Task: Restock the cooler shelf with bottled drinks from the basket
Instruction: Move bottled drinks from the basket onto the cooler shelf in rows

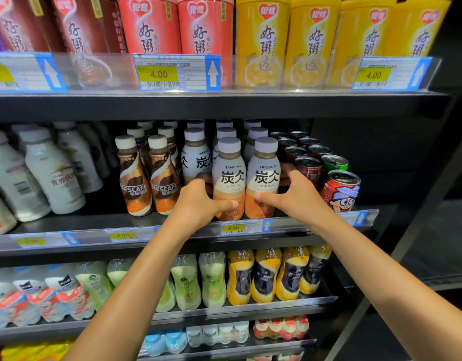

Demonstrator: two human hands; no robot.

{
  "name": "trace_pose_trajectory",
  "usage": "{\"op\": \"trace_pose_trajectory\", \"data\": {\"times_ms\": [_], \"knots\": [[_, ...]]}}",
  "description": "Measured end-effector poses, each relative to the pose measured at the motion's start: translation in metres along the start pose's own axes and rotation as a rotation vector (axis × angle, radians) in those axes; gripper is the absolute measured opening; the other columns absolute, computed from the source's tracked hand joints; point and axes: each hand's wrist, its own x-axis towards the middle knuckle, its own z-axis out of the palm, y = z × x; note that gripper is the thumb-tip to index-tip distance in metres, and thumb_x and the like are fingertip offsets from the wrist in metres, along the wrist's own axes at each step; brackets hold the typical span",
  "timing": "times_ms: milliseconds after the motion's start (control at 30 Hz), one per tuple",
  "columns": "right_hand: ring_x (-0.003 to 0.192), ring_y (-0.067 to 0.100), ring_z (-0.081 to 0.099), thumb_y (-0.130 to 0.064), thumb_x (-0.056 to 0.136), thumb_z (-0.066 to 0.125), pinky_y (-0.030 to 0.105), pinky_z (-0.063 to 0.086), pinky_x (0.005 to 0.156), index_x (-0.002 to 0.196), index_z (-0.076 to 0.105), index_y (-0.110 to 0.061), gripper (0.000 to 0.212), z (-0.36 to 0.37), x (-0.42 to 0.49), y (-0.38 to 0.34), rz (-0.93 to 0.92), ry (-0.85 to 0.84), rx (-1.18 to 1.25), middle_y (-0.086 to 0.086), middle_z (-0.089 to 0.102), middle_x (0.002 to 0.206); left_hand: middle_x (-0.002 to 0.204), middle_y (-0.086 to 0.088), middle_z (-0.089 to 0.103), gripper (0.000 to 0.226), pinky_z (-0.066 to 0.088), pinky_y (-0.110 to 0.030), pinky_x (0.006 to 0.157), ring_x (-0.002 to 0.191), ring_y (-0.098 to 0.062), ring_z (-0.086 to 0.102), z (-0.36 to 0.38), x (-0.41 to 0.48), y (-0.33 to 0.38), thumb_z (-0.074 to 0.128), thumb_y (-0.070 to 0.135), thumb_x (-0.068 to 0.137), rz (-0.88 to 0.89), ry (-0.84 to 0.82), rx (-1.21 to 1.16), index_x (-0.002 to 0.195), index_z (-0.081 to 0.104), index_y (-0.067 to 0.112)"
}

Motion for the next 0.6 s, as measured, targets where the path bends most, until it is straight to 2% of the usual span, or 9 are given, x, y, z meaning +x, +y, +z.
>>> {"op": "trace_pose_trajectory", "data": {"times_ms": [100, 433, 600], "knots": [[0.11, 0.009, 0.06, -0.036, 0.069, 0.088, 0.029, 0.049, 0.091, 0.135, 0.049, -0.022, 0.078, 0.0, -0.0007, 0.002, 0.008, 0.017, 0.006, -0.008, 0.064, 0.123, 0.102, 0.004, 0.069, 0.065, 0.056, -0.033, 0.079, 0.089, -0.011, 0.066, 0.0005, 0.0008, 0.0009, 0.089, 0.045, 0.06, 0.008, 0.0, 0.001, 0.111, 0.06, 0.018], [0.112, 0.008, 0.06, -0.035, 0.07, 0.087, 0.027, 0.048, 0.09, 0.135, 0.049, -0.023, 0.077, -0.0005, 0.0, 0.0031, 0.004, -0.009, 0.026, -0.009, 0.063, 0.123, 0.1, 0.005, 0.071, 0.068, 0.059, -0.039, 0.081, 0.087, -0.011, 0.068, 0.001, 0.0043, -0.0023, 0.088, 0.05, 0.056, 0.013, -0.029, -0.009, 0.111, 0.061, 0.02], [0.112, 0.008, 0.059, -0.036, 0.07, 0.086, 0.033, 0.049, 0.096, 0.137, 0.048, -0.023, 0.078, -0.0026, 0.0002, 0.0036, 0.003, -0.019, 0.024, -0.008, 0.063, 0.125, 0.104, 0.006, 0.07, 0.087, 0.059, -0.038, 0.082, 0.089, -0.01, 0.068, -0.0001, 0.0026, -0.0013, 0.079, 0.064, 0.041, 0.008, -0.041, -0.019, 0.114, 0.06, 0.021]]}}
